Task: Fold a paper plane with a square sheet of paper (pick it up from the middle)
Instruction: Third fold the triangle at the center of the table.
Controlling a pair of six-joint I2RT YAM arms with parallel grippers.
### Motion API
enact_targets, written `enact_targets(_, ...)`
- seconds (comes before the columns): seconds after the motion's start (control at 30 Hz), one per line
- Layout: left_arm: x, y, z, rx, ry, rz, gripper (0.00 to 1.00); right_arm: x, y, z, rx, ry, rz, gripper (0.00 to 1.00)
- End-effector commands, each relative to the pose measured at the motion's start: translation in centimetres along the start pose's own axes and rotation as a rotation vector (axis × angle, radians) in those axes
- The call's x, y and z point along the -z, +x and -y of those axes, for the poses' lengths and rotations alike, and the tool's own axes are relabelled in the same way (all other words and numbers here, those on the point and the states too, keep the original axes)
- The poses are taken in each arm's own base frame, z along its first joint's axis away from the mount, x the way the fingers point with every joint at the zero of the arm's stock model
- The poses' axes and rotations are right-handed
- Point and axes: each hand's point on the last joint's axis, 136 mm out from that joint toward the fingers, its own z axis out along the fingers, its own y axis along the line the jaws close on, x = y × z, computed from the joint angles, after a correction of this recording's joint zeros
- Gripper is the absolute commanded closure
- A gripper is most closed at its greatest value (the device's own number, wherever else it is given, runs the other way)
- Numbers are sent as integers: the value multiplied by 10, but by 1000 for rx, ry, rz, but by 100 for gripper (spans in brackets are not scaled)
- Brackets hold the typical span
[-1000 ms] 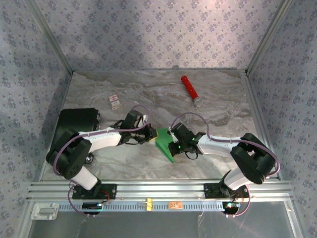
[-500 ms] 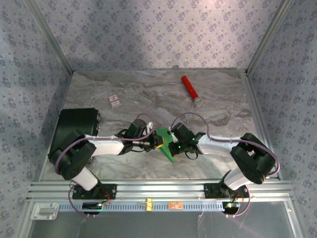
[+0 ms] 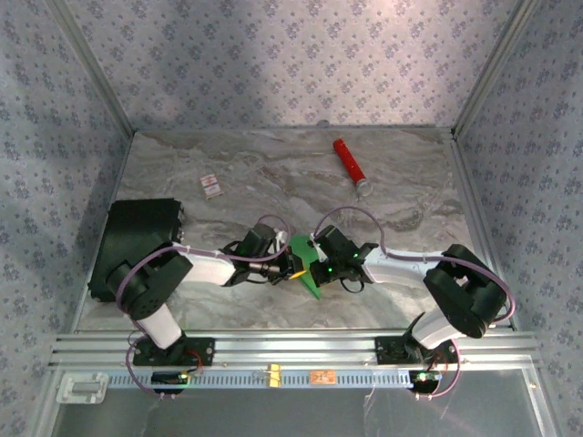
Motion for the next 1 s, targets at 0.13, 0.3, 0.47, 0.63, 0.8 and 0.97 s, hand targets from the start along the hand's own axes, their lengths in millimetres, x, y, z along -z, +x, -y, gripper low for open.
enact_targets(0.13, -5, 4, -12, -8, -33, -13, 100, -4, 19, 11, -12, 46, -58, 95)
enact_targets(0.3, -8, 6, -27, -3, -75, -20, 100, -5, 19, 11, -12, 44, -58, 95)
enact_targets(0.47, -8, 9, -45, -2, -126, -22, 99, -4, 17, 9, -14, 36, -52, 95)
enact_targets(0.63, -9, 10, -53, -4, -154, -28, 99, -3, 12, 5, -16, 22, -40, 94)
enact_targets(0.8, -11, 11, -56, -9, -160, -34, 99, 8, -1, -4, -38, -15, 2, 85)
enact_targets(0.97, -11, 11, -56, -10, -163, -34, 100, 32, -16, -4, -113, -57, 79, 64)
